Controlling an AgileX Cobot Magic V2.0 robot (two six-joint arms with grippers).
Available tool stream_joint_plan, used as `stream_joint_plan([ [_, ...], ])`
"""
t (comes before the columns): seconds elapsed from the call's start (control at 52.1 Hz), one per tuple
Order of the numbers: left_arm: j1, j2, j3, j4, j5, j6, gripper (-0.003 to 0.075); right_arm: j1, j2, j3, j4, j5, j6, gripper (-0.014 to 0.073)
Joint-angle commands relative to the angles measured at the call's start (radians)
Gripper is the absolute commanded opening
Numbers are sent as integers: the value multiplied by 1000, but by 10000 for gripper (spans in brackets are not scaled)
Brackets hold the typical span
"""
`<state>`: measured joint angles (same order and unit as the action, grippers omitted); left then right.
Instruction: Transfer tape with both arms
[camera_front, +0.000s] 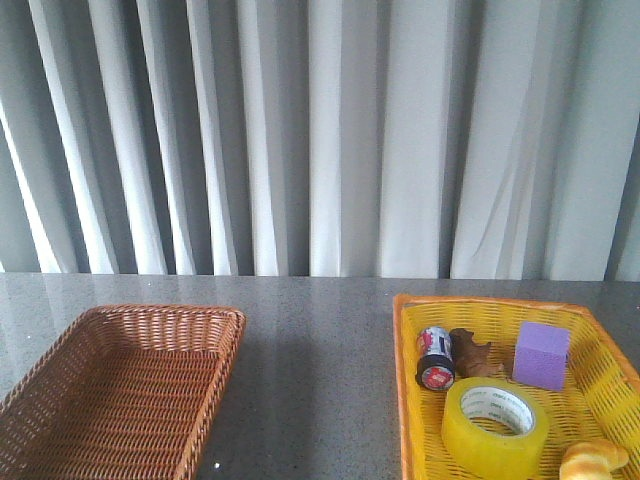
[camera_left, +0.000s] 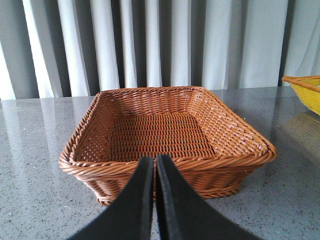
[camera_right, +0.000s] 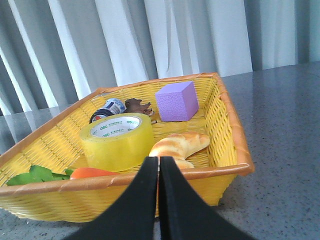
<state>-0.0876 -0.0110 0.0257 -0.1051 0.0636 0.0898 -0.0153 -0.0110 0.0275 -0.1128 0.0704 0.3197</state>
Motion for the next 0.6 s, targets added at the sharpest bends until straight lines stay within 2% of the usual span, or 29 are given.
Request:
stream_joint_plan([
  [0.0,2,3,-22,-11,-72,-2,-6,-5,-13,6,-7,-70,-7,-6],
  [0.576,2,3,-22,-11,-72,-2,-6,-5,-13,6,-8,-84,-7,-6],
])
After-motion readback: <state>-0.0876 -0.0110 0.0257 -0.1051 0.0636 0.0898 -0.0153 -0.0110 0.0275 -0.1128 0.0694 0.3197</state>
